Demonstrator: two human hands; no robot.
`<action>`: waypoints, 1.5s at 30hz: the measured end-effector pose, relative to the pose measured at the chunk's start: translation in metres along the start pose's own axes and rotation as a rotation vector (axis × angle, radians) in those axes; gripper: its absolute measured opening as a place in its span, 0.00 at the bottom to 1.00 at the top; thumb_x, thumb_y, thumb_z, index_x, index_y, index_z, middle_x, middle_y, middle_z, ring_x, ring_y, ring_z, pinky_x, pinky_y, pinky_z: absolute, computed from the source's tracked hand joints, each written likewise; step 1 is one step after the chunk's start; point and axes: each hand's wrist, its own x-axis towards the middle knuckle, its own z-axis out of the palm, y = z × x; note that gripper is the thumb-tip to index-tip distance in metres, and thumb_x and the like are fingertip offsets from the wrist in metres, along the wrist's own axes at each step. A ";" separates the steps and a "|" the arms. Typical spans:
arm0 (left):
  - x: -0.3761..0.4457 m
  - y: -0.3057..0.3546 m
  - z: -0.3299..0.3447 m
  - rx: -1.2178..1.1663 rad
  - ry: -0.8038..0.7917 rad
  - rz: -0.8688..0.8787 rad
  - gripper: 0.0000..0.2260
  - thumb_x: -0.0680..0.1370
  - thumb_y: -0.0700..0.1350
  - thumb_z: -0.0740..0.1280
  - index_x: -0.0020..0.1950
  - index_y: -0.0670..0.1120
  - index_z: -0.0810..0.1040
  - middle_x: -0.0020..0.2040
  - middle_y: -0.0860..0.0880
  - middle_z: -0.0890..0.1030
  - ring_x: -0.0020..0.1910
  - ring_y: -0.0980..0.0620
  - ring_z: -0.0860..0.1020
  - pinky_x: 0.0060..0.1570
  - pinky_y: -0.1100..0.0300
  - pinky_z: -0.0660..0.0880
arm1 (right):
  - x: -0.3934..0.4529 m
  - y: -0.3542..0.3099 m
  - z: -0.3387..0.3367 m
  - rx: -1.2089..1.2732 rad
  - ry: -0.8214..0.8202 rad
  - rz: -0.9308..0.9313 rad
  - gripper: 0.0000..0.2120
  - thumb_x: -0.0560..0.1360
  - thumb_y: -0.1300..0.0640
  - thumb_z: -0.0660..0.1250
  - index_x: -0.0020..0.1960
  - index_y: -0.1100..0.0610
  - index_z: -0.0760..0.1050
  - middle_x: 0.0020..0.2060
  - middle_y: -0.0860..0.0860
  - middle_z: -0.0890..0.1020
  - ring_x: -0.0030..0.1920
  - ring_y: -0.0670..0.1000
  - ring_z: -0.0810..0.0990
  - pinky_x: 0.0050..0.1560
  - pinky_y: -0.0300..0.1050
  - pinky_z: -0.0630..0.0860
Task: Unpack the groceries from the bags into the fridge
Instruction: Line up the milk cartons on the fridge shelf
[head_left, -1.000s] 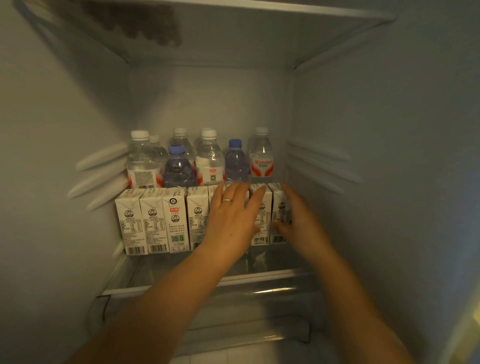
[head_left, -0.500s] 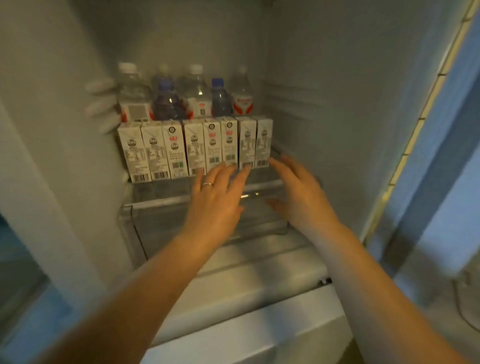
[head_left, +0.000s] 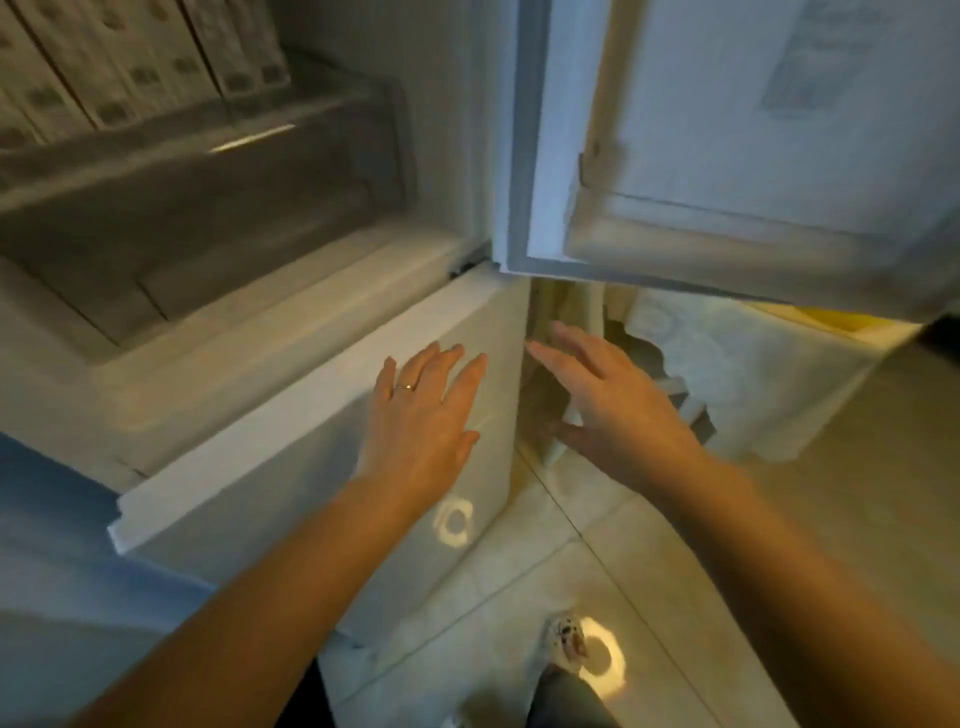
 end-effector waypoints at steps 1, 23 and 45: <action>-0.004 0.016 0.006 -0.014 -0.037 0.042 0.35 0.73 0.54 0.69 0.76 0.51 0.57 0.75 0.47 0.61 0.74 0.46 0.57 0.71 0.43 0.53 | -0.021 0.012 0.004 -0.015 -0.010 0.037 0.39 0.72 0.50 0.70 0.75 0.47 0.53 0.76 0.51 0.54 0.74 0.53 0.55 0.71 0.48 0.58; 0.042 0.467 0.113 -0.225 -0.360 0.496 0.32 0.75 0.55 0.67 0.75 0.51 0.57 0.74 0.47 0.61 0.74 0.46 0.57 0.71 0.43 0.51 | -0.353 0.360 -0.018 0.110 -0.141 0.666 0.38 0.71 0.51 0.72 0.75 0.51 0.56 0.75 0.55 0.57 0.73 0.57 0.59 0.70 0.50 0.60; 0.442 0.672 0.197 -0.202 -0.281 0.463 0.31 0.73 0.52 0.71 0.73 0.49 0.64 0.71 0.46 0.66 0.72 0.44 0.62 0.69 0.39 0.54 | -0.180 0.754 -0.099 0.080 -0.135 0.670 0.37 0.72 0.50 0.70 0.75 0.50 0.55 0.75 0.55 0.57 0.73 0.56 0.58 0.70 0.50 0.60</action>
